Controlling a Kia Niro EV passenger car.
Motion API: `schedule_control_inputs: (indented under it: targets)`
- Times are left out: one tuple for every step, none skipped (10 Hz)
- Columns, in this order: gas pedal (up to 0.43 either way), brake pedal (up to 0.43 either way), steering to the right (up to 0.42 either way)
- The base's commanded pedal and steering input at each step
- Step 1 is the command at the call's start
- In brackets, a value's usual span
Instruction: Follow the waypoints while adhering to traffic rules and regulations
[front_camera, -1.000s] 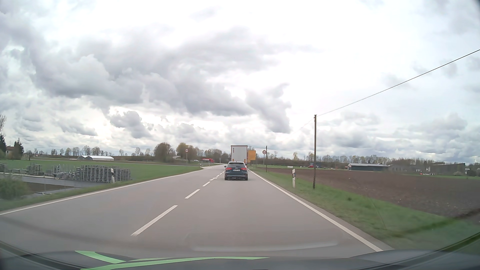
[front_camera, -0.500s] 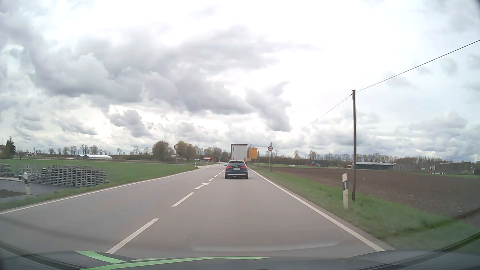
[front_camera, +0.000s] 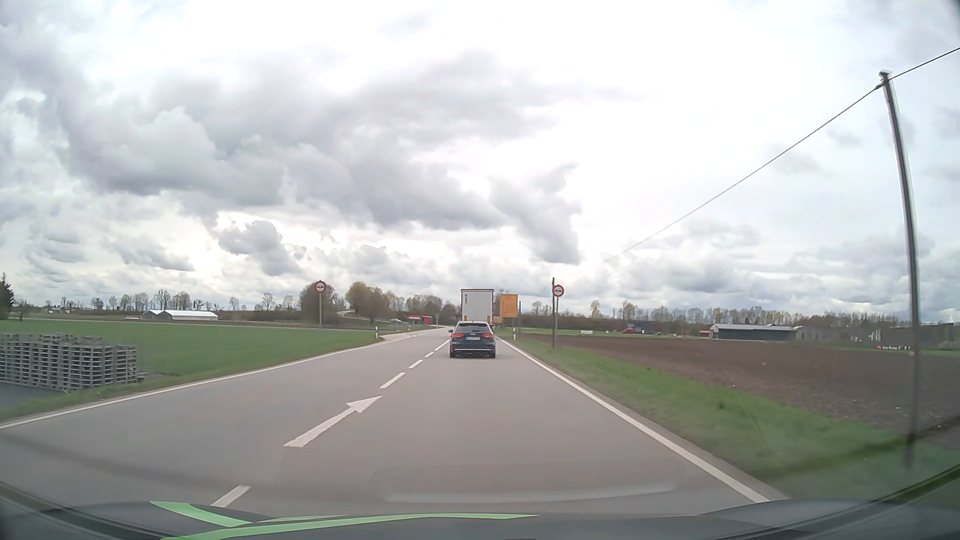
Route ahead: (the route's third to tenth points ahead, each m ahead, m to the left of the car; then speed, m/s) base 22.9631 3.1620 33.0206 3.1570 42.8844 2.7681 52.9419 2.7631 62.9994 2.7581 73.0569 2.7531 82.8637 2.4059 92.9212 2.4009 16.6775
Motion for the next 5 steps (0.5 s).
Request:
schedule_control_inputs:
  targets:
    - [0.138,0.000,0.002]
    - [0.150,0.000,0.002]
    - [0.150,0.000,0.002]
    - [0.157,0.000,0.002]
    - [0.157,0.000,0.002]
